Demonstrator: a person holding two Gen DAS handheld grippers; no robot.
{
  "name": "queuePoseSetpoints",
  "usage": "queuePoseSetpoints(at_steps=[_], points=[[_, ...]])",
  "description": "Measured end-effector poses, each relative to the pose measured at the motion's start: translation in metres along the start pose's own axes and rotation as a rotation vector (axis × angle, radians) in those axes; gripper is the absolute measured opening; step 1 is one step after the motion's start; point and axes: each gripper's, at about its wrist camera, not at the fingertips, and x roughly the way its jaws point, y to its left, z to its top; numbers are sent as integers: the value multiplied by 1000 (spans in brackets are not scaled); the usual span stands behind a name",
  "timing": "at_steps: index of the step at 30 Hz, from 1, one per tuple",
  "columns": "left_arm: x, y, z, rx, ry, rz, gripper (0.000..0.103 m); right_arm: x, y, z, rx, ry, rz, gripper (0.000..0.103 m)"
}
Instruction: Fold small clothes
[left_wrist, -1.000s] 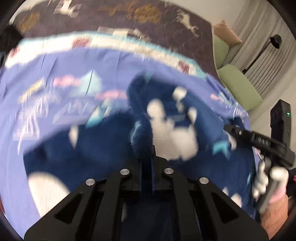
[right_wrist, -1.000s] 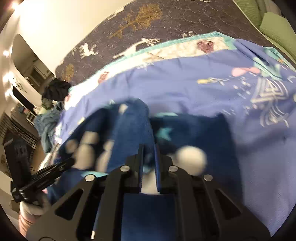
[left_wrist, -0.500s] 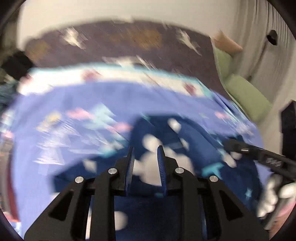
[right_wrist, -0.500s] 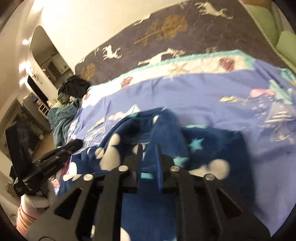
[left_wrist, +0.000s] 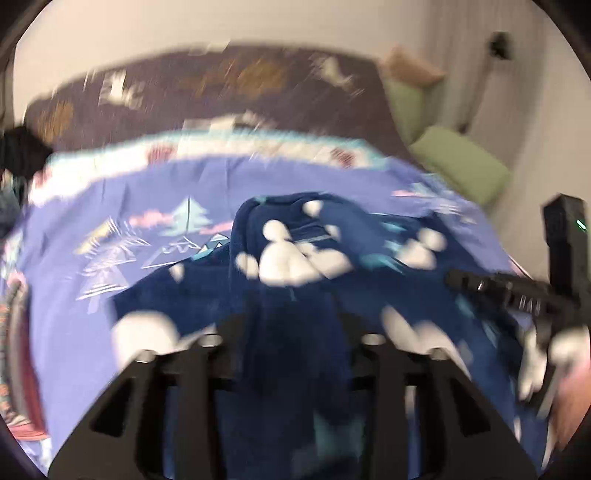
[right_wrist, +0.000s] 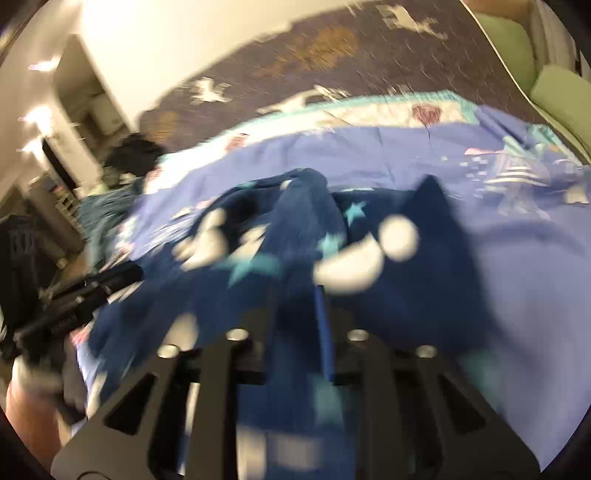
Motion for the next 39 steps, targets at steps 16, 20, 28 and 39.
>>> queuePoseSetpoints(at_steps=[16,20,28,39], points=[[-184,-18,-187,-64,-22,-6,73,-199,-15,-186,51,-39,59,49],[-195,-59,-199,12,-25,-56,73,-207,42,-211,-46,25,268,49],[-205,-95,-236,73,-6,-57,73,-182,107,-272,-93,251,484,49],[-240,-52,-270,-63,-34,32,73,-161,125,-279,-8,301,435,5]])
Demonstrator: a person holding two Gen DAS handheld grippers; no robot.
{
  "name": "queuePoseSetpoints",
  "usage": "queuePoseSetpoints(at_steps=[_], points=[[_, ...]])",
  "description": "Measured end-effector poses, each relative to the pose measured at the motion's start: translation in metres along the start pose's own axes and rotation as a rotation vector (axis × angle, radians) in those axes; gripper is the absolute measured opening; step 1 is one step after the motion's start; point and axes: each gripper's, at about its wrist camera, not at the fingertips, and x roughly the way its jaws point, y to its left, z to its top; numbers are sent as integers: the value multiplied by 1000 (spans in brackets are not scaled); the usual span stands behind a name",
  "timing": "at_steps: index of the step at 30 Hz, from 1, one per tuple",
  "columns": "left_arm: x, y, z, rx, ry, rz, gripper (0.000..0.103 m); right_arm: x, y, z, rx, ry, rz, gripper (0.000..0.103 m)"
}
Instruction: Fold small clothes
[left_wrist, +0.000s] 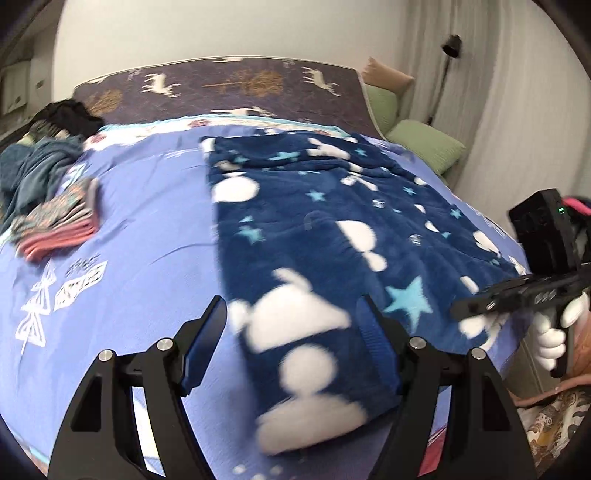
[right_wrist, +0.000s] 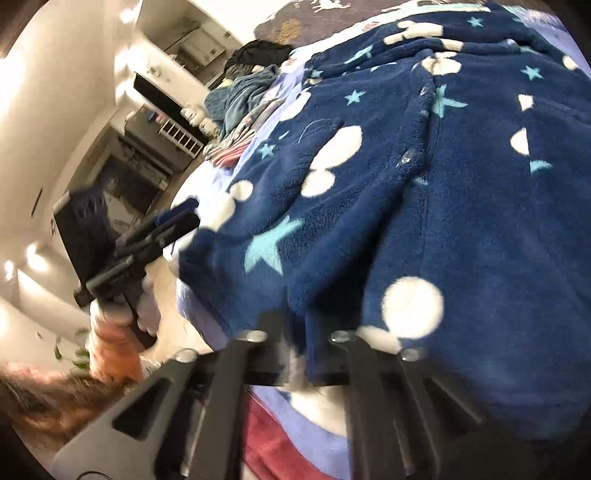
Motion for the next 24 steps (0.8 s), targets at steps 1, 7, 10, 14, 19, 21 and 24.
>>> queuePoseSetpoints(at_steps=[1,7,10,14,19,21,24], points=[[-4,6,-2,-23,-10,6,73,-11,4,3,-3,-43,12,5],[-13,18,-12,-64,-23,-32,73,-74,5,8,-30,-149,-85,6],[-8,18,-15,-78,10,-72,73,-51,-14,-2,51,-67,-122,12],[-4,15,-25,-70,80,-120,73,-49,-13,-8,-2,-102,-238,33],[9,14,-40,-121,148,-202,73,-57,-9,-9,-16,-109,-170,49],[14,16,-42,-180,125,-262,74,-46,-11,-10,-9,-69,-144,50],[21,20,-42,-264,119,-361,19,-28,-17,-14,21,-30,-161,14]])
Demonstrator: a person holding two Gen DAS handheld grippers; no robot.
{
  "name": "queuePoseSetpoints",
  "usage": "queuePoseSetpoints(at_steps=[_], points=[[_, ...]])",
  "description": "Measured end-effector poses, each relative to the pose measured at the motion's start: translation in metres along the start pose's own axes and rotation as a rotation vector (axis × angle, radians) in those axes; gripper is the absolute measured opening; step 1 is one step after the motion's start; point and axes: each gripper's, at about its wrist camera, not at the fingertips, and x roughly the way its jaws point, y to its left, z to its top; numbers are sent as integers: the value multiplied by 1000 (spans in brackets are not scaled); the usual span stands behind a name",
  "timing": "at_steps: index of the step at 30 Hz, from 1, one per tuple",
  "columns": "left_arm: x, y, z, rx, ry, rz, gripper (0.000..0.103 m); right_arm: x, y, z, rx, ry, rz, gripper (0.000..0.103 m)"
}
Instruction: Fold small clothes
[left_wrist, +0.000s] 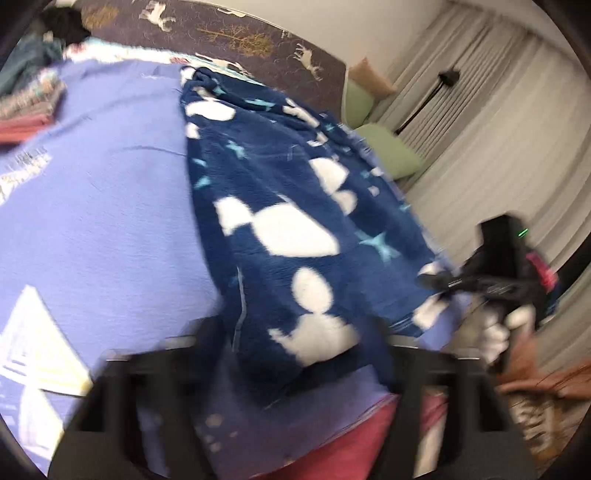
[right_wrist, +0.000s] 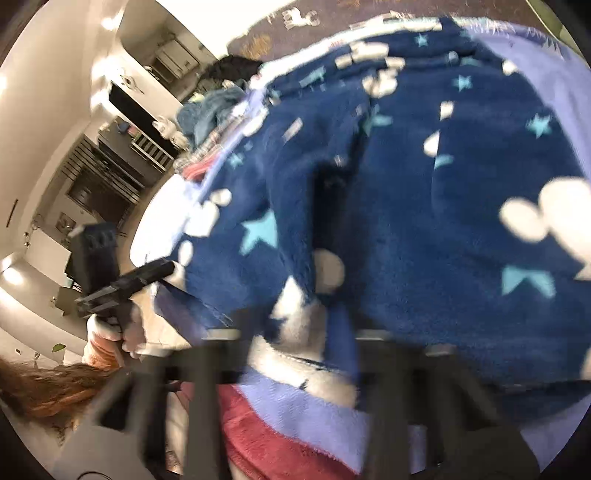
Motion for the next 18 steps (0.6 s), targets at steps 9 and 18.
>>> queuePoseSetpoints(at_steps=[9,18], points=[[-26,-9,-3,49,-14,53,18,-21,-12,-17,12,27,21,21],[-28,0,-5,15,-8,80,45,-112,-44,-26,76,-240,-193,66]])
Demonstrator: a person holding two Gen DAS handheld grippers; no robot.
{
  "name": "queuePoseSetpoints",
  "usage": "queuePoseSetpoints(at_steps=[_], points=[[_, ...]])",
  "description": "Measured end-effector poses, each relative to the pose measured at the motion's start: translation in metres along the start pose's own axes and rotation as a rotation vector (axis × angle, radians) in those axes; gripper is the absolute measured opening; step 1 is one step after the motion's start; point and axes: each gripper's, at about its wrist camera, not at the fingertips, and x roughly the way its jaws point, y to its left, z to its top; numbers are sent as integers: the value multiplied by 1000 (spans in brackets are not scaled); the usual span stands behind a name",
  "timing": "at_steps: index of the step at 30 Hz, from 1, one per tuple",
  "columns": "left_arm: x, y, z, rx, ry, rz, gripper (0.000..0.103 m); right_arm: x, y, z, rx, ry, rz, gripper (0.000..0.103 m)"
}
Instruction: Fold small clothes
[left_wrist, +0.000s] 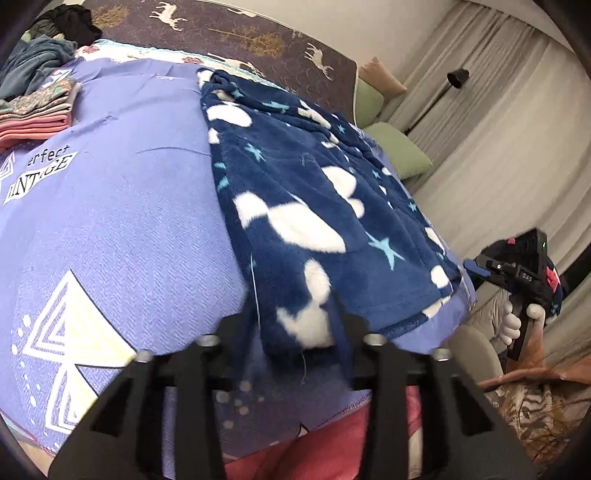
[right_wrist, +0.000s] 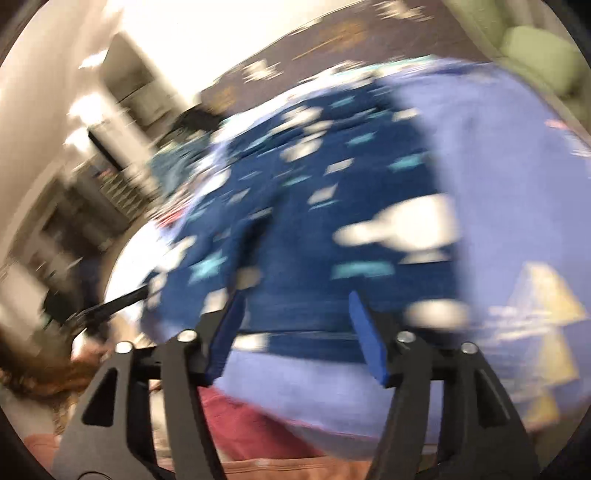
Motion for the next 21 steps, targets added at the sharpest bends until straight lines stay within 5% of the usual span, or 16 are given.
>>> queuePoseSetpoints(at_steps=[2,6,12,13,14,15,17,21], points=[[5,4,3,-25,8,-11,45,-8,-28,2,94,-20,-69,67],[18,11,4,-77,23,-49,50,5,-88,-9,373,31,43,67],[42,3,20,-43,40,-119,56,36,-95,9,345,60,234,77],[45,3,23,-43,41,-130,52,41,-92,14,322,74,244,77],[49,2,25,-53,45,-148,30,50,-88,20,304,92,248,76],[53,3,27,-75,54,-171,14,53,-85,24,301,100,238,57],[51,-1,27,-76,26,-174,11,60,-83,27,338,134,233,13],[13,-21,30,-20,-75,-187,7,27,-73,26,365,17,323,10]])
